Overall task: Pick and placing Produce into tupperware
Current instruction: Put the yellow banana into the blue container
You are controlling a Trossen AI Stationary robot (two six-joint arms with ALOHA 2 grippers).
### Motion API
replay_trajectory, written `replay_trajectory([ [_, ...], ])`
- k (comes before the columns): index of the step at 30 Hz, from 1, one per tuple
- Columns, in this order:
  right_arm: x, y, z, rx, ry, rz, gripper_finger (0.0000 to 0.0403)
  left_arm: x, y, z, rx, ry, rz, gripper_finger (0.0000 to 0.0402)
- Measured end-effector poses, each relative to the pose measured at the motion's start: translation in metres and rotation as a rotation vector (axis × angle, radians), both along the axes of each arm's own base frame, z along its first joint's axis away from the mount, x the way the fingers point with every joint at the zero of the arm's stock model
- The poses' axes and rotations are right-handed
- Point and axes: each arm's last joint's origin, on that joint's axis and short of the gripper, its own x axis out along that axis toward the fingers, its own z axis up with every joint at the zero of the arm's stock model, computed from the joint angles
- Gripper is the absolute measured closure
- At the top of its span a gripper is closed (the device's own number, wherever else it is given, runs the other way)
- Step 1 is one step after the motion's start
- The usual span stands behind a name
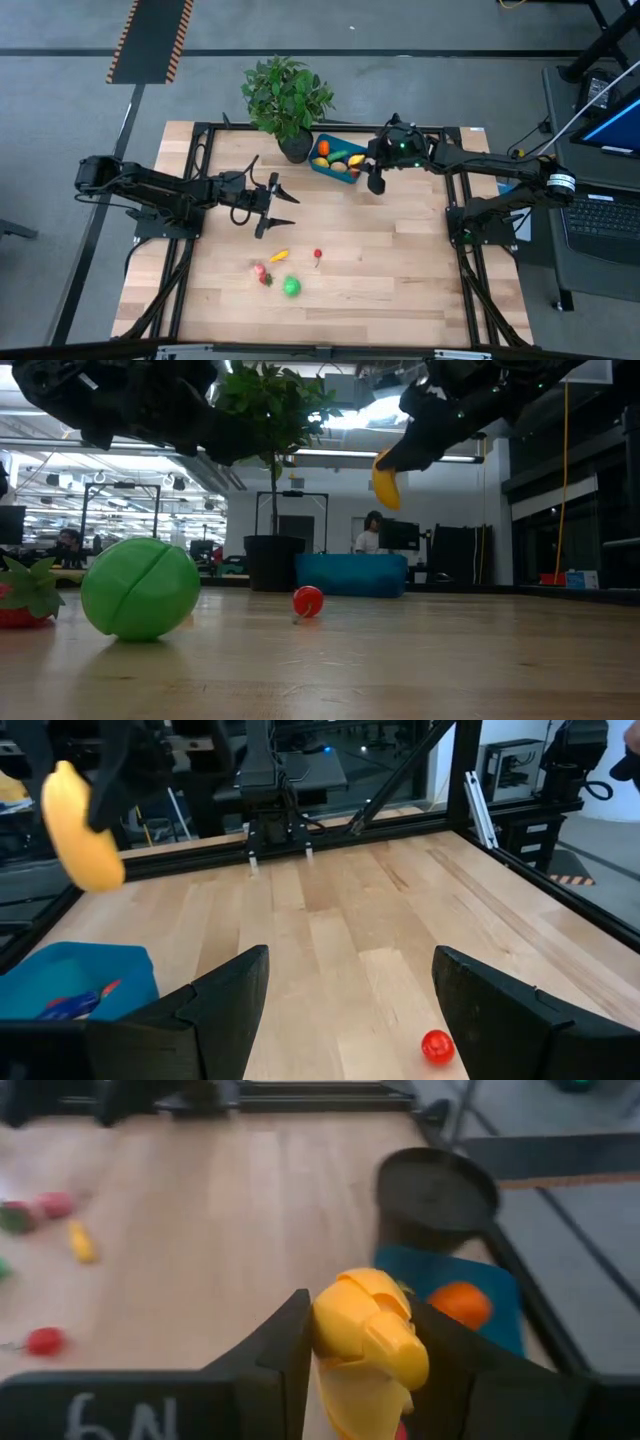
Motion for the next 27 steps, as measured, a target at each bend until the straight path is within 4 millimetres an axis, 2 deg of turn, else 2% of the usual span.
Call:
replay_trajectory([
  [10, 0.000, -0.005, 0.003, -0.042, -0.023, -0.167, 0.0275, 0.000, 0.000, 0.000, 0.000, 0.000, 0.000, 0.0127],
  [14, 0.000, -0.005, 0.002, -0.040, -0.010, -0.163, 0.0275, 0.000, 0.000, 0.000, 0.000, 0.001, 0.000, 0.0127],
  [21, 0.004, -0.004, -0.012, 0.006, 0.067, -0.081, 0.0275, 0.000, 0.000, 0.000, -0.001, 0.001, 0.000, 0.0127],
  [27, 0.009, -0.015, -0.021, 0.042, 0.118, -0.037, 0.0275, 0.000, 0.000, 0.000, -0.001, 0.002, 0.001, 0.0127],
])
